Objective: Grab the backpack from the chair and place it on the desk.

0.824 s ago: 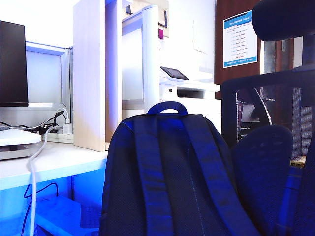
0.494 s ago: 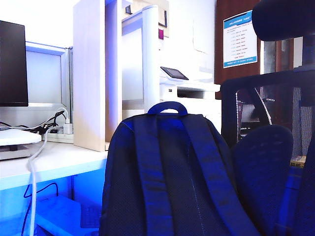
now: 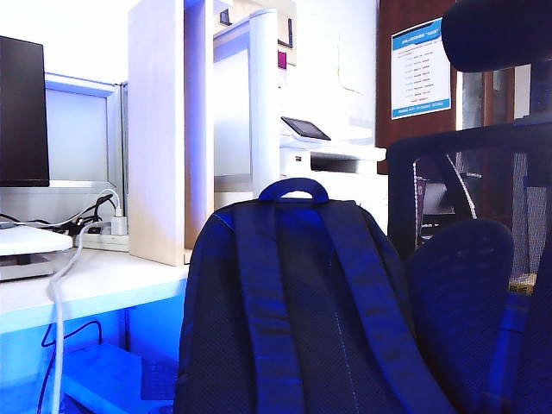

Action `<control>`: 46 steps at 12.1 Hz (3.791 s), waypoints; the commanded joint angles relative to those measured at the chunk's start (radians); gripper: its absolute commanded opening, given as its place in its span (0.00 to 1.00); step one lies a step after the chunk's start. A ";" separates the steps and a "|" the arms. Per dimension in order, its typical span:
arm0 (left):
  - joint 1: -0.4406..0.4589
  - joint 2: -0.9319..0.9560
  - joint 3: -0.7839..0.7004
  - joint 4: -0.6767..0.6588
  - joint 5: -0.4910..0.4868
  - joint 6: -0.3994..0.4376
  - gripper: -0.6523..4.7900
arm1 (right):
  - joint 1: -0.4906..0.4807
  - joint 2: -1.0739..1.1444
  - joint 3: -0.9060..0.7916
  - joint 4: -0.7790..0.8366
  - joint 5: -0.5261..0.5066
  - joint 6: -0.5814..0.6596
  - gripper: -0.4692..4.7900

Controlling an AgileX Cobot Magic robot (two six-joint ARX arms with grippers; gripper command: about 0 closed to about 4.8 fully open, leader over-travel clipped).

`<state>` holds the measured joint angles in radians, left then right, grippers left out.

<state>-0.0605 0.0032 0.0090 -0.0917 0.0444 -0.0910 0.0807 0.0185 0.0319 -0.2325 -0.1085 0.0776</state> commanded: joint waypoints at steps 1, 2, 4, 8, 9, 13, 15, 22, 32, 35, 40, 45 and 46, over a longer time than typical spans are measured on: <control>0.000 0.000 0.000 0.011 0.071 -0.003 0.11 | 0.000 0.000 -0.003 0.004 0.002 0.001 0.08; 0.000 0.000 0.000 0.011 0.106 -0.003 0.11 | 0.000 0.000 -0.003 0.004 0.001 0.001 0.08; 0.000 0.000 0.000 0.012 0.192 -0.003 0.11 | 0.000 0.000 -0.002 0.005 -0.013 0.002 0.08; 0.000 0.000 0.000 0.023 0.324 -0.004 0.11 | 0.000 0.000 -0.002 0.008 -0.104 0.037 0.08; 0.000 0.000 0.000 0.027 0.339 -0.003 0.11 | 0.000 0.000 -0.002 0.010 -0.118 0.050 0.08; 0.000 0.001 0.002 0.089 0.461 -0.129 0.11 | 0.001 0.000 -0.002 0.071 -0.285 0.116 0.08; 0.000 0.000 0.005 0.098 0.536 -0.281 0.11 | 0.001 0.000 -0.002 0.142 -0.397 0.163 0.08; 0.000 0.015 0.256 0.108 0.586 -0.365 0.42 | 0.000 0.008 0.103 0.301 -0.410 0.404 0.15; -0.004 0.925 0.702 0.314 0.581 -0.220 1.00 | 0.000 0.439 0.529 0.312 -0.335 0.426 1.00; -0.016 1.229 0.821 0.310 0.584 -0.158 1.00 | 0.001 0.601 0.599 0.317 -0.335 0.451 1.00; -0.037 1.712 1.041 0.342 0.615 -0.047 1.00 | 0.000 0.801 0.609 0.347 -0.336 0.449 1.00; -0.065 2.007 1.350 0.340 0.631 0.000 1.00 | 0.001 0.900 0.610 0.389 -0.338 0.441 1.00; -0.070 2.053 1.410 0.337 0.633 0.002 1.00 | 0.002 0.913 0.610 0.389 -0.338 0.441 1.00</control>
<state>-0.1242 2.0304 1.3769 0.2443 0.6640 -0.1001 0.0811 0.9245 0.6353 0.1379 -0.4454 0.5243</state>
